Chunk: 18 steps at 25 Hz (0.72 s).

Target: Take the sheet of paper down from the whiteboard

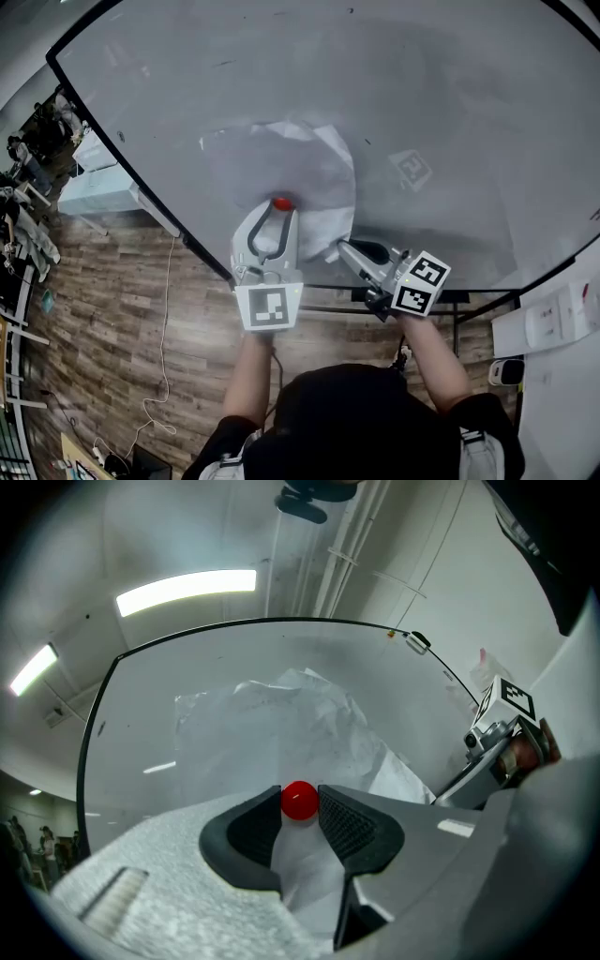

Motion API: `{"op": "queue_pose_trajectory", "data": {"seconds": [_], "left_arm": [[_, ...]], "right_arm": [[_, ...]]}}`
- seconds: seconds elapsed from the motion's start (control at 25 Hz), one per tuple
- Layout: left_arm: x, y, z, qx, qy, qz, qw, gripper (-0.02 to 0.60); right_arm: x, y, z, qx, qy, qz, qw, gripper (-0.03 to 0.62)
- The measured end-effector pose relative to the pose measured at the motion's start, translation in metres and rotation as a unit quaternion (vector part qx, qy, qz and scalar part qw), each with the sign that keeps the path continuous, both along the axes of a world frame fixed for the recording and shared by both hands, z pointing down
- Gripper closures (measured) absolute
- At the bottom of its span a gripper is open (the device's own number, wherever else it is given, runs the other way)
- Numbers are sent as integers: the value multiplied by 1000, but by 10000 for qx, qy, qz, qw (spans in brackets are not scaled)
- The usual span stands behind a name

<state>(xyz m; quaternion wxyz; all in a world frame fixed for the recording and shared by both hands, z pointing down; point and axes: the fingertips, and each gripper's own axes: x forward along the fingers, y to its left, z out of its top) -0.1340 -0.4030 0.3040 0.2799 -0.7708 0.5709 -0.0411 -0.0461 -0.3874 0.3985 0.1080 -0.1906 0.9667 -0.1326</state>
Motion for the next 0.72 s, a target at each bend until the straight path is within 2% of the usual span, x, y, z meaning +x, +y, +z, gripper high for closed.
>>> {"op": "queue_pose_trajectory", "data": {"seconds": [0.16,0.24,0.32,0.36,0.56,0.72], "left_arm": [[-12,4,21,-250,221,-55,9994,449],[-15,7,28,-338,265,-83,9990,449],[-19,10,35,-403,305,-91,9987,449],[-21,11,39,-456,343,-90,9983,449],[-32,14,65,-768,476,-45,9959,449],[-35,22,85,-990,498,7,9938,449]], "right_arm": [[-2,1,18,-28,209,101,9997,591],[-1,2,28,416,797,393,9952,591],[-3,3,38,891,1446,641,9834,591],[-5,5,42,976,1588,669,9802,591],[-14,12,58,640,1495,629,9847,591],[-12,18,73,509,1648,733,9823,591]]}}
